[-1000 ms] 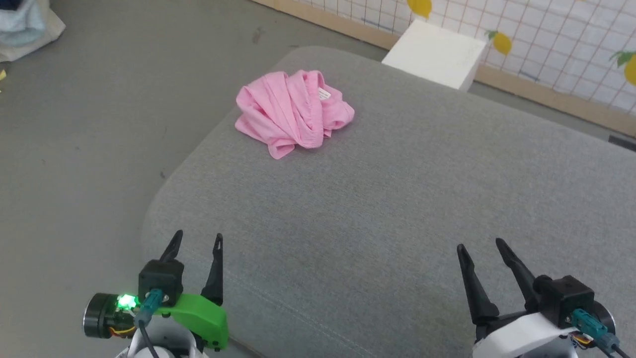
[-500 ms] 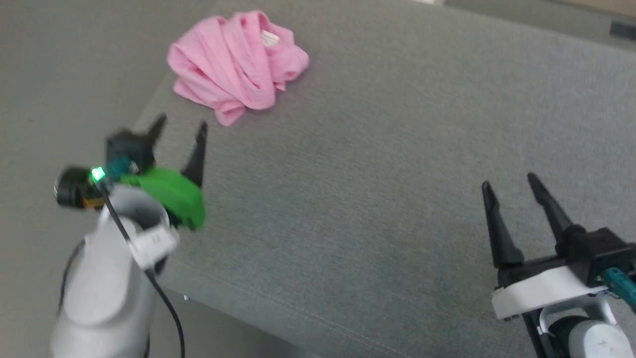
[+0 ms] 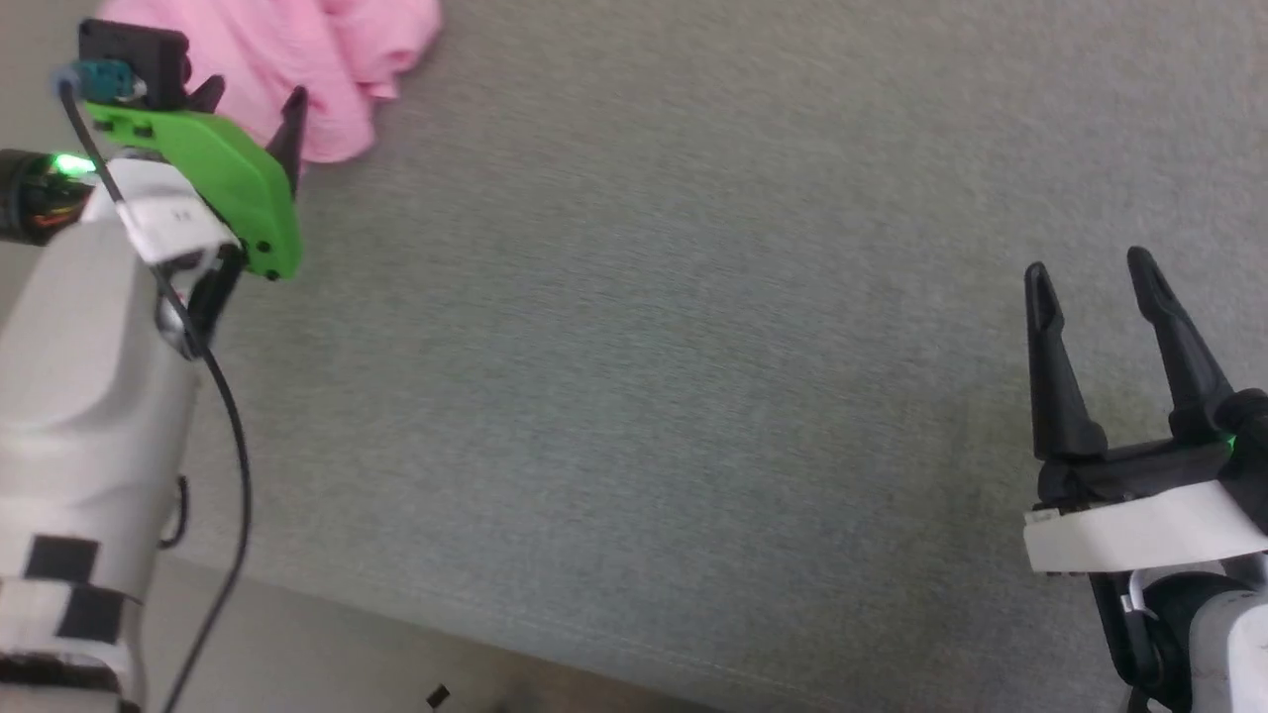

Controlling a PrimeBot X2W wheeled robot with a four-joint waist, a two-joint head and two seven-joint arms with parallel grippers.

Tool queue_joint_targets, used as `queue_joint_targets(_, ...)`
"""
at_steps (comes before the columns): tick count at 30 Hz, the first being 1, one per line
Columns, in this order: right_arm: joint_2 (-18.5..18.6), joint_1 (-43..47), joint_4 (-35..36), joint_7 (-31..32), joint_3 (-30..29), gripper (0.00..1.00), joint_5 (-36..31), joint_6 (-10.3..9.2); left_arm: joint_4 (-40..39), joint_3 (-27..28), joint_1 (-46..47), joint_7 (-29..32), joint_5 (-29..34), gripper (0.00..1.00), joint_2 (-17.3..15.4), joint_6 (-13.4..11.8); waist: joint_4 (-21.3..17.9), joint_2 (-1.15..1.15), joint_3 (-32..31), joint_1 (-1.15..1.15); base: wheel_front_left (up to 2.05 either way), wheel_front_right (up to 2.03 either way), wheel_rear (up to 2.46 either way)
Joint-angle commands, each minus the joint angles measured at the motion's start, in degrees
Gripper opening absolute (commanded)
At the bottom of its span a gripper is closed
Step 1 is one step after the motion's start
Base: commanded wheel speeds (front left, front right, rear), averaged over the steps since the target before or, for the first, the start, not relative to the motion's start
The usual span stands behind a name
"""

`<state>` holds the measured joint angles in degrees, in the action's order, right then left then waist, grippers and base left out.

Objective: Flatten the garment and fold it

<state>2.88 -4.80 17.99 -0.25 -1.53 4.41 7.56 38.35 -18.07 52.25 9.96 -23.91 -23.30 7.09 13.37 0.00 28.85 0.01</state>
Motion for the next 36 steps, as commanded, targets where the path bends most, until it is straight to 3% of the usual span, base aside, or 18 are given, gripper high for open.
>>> queue_joint_targets(1,0.0,-1.0,0.5,0.0,-0.1,1.00,-0.4,-0.08,1.4,-0.9,1.8,0.6,-1.2,1.00,-1.0,0.4,-3.8,0.00,4.1,-0.01,0.00,0.00,0.00)
queue_joint_targets(11,0.0,-1.6,0.7,-1.0,0.1,1.00,-1.1,-0.08,10.3,-10.1,7.2,8.3,-10.7,1.00,-5.1,0.4,-5.1,0.00,7.4,-0.01,0.00,0.00,0.00)
queue_joint_targets(12,0.0,-1.6,0.6,-1.0,0.0,1.00,-1.1,-0.08,10.3,-11.2,7.3,9.2,-11.6,0.41,-5.4,0.4,-5.1,0.00,7.4,-0.01,0.00,0.00,0.00)
queue_joint_targets(13,0.0,-1.6,0.5,-1.1,0.0,1.00,-1.1,-0.08,9.9,-12.3,7.4,9.8,-12.7,0.00,-5.8,0.4,-5.0,0.00,7.4,-0.01,0.00,0.00,0.00)
queue_joint_targets(18,0.0,-1.5,-1.0,-1.3,0.0,1.00,-1.2,-0.08,8.9,-14.9,8.0,7.3,-16.0,0.00,-8.3,0.4,-4.9,0.00,5.4,-0.01,0.00,0.00,0.00)
queue_joint_targets(28,0.0,0.1,-6.3,-2.2,0.1,1.00,-0.5,-0.08,0.8,-17.3,10.2,-10.9,-15.3,0.00,-14.2,0.4,-5.7,0.00,-7.5,-0.01,0.00,0.00,0.00)
queue_joint_targets(36,0.0,1.9,-8.5,-2.3,-0.1,1.00,1.5,-0.08,-12.5,-19.8,11.6,-14.3,-16.1,0.00,-17.5,0.4,-7.2,0.00,-14.8,-0.01,0.00,0.00,0.00)
